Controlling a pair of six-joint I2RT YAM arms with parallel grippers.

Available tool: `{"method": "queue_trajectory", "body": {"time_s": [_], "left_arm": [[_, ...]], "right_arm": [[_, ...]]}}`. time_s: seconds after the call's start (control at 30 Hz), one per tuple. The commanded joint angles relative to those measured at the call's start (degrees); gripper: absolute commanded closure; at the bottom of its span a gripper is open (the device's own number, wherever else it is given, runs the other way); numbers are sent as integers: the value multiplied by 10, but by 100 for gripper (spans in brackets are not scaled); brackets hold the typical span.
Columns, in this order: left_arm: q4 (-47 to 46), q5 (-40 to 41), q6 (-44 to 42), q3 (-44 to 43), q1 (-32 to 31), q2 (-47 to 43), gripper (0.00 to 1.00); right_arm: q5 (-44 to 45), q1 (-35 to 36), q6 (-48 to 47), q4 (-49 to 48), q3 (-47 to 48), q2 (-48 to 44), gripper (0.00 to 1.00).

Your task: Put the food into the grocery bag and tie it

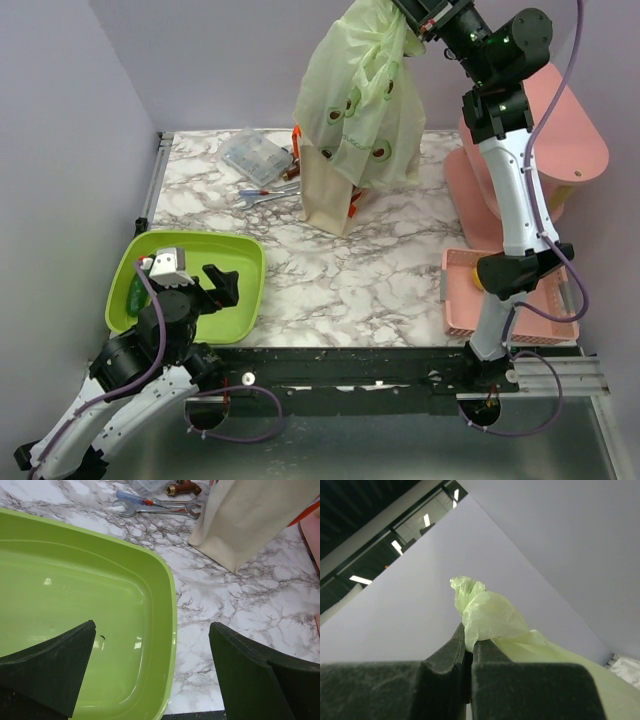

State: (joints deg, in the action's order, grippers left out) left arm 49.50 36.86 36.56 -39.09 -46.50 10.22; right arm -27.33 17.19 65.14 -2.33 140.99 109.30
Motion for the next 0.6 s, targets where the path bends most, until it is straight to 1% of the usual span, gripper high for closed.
{"method": "queue_trajectory", "body": {"time_s": [0.0,0.13,0.23,0.4,0.57], "left_arm": [[7,9,3,-7,3,7,2],[6,6,2,-6,3,9,2],[4,5,0,-7,3,13,2],[4,3,-1,-7,4,17,2],[3,1,-2,-6,4,17,2]], "right_arm": [[68,0,12,-117,35,16,99],[113,-1,-10,-142,75,59,99],[140,-1,-24,-195,75,84,99],[172,-2,-56,-250,75,123,99],[193,-3,-78,-280,99,166,99]]}}
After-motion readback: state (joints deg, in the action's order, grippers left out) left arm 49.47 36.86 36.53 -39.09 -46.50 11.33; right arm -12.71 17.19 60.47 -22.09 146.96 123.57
